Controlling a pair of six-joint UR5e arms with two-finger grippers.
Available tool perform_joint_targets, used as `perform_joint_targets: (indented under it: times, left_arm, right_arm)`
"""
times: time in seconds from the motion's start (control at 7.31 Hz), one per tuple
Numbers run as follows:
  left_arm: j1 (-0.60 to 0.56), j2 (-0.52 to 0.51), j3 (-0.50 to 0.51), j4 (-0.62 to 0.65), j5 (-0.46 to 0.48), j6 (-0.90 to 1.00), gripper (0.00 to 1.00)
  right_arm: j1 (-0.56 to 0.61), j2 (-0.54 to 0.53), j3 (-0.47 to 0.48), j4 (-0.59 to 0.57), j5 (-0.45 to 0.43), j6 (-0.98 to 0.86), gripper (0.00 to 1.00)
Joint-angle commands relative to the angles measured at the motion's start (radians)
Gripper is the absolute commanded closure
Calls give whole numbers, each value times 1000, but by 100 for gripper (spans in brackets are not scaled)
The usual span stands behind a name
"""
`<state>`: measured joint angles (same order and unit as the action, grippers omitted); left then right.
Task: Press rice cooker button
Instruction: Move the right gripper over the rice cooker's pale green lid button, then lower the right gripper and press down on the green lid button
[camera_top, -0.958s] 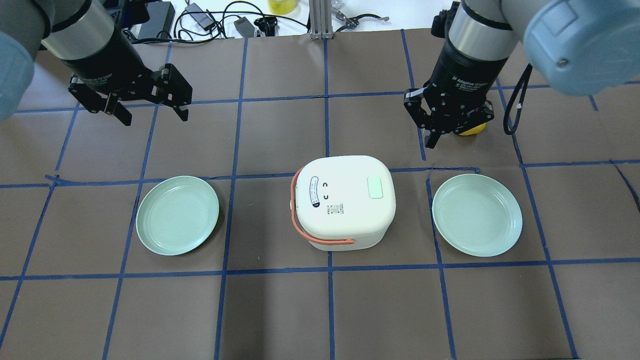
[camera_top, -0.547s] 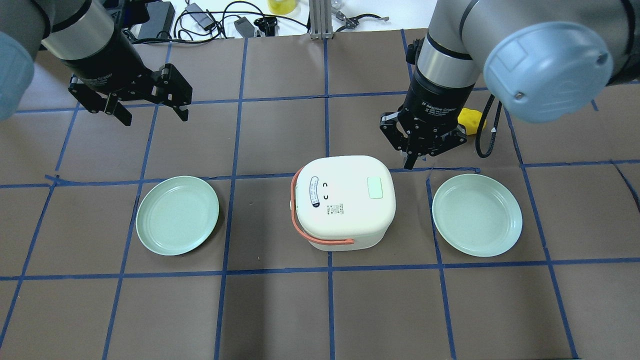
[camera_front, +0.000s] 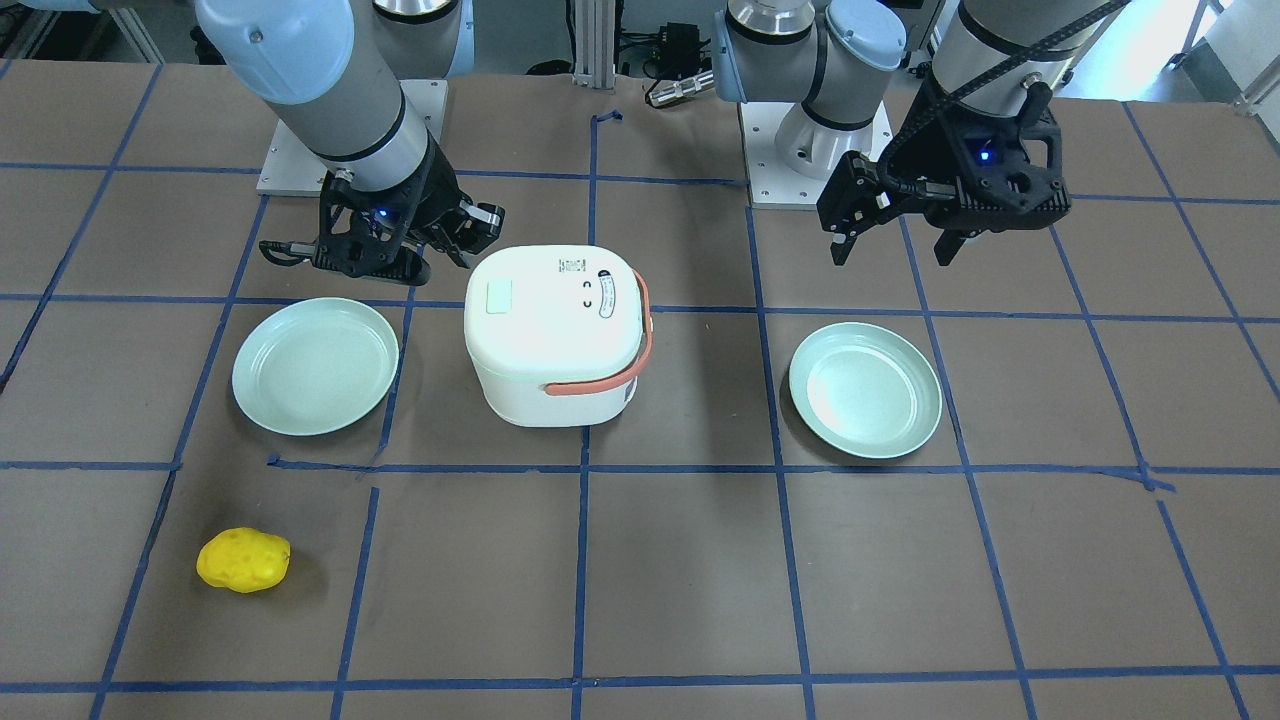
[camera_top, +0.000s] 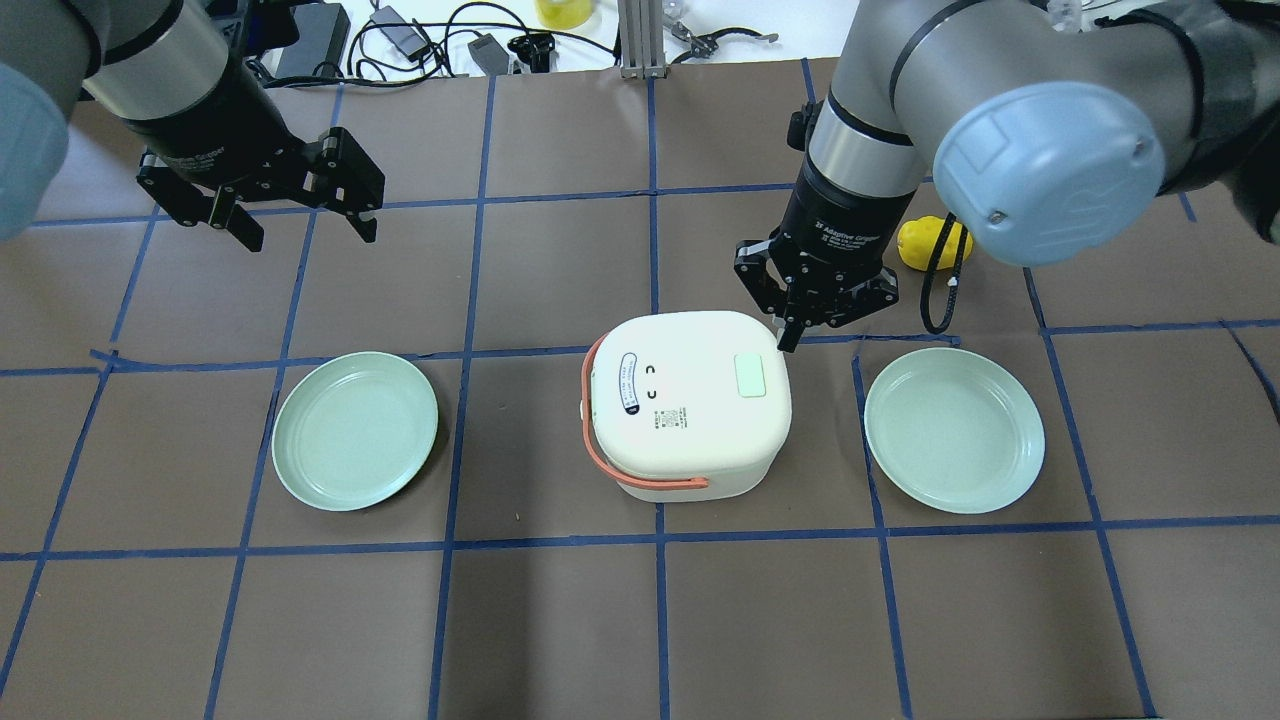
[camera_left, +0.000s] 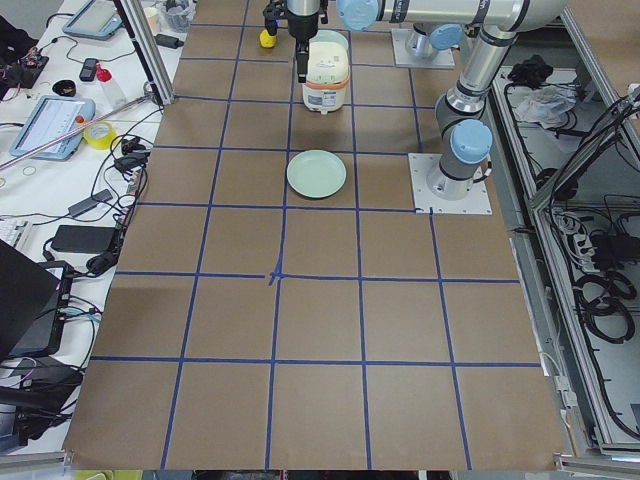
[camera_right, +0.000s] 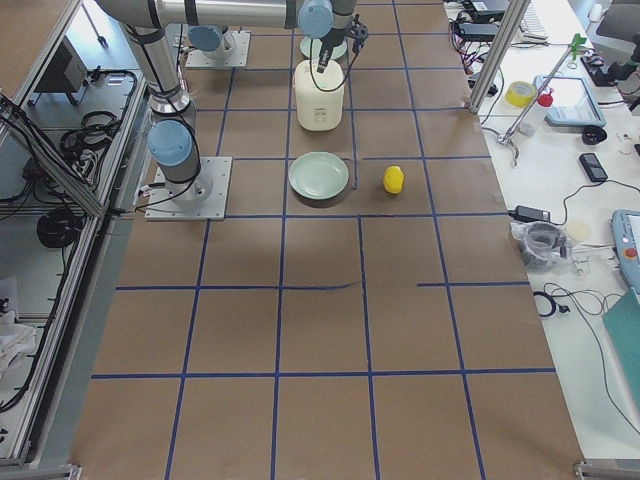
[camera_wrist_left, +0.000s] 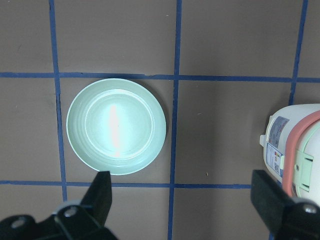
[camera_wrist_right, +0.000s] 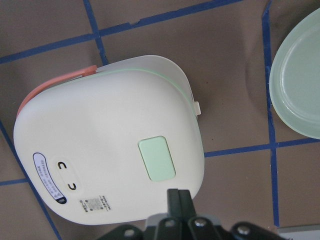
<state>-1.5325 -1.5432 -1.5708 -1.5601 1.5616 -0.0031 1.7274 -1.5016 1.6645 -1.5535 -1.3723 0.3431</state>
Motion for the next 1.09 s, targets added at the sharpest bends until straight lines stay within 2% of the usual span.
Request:
perform_joint_targets:
  times: [0.0,0.96]
  left_arm:
    - [0,0,0,0,0,0,0]
    - [0,0,0,0,0,0,0]
  right_arm:
    - [26,4,70,-124,2,25,100]
    - [27,34,90,-140,4,25,100]
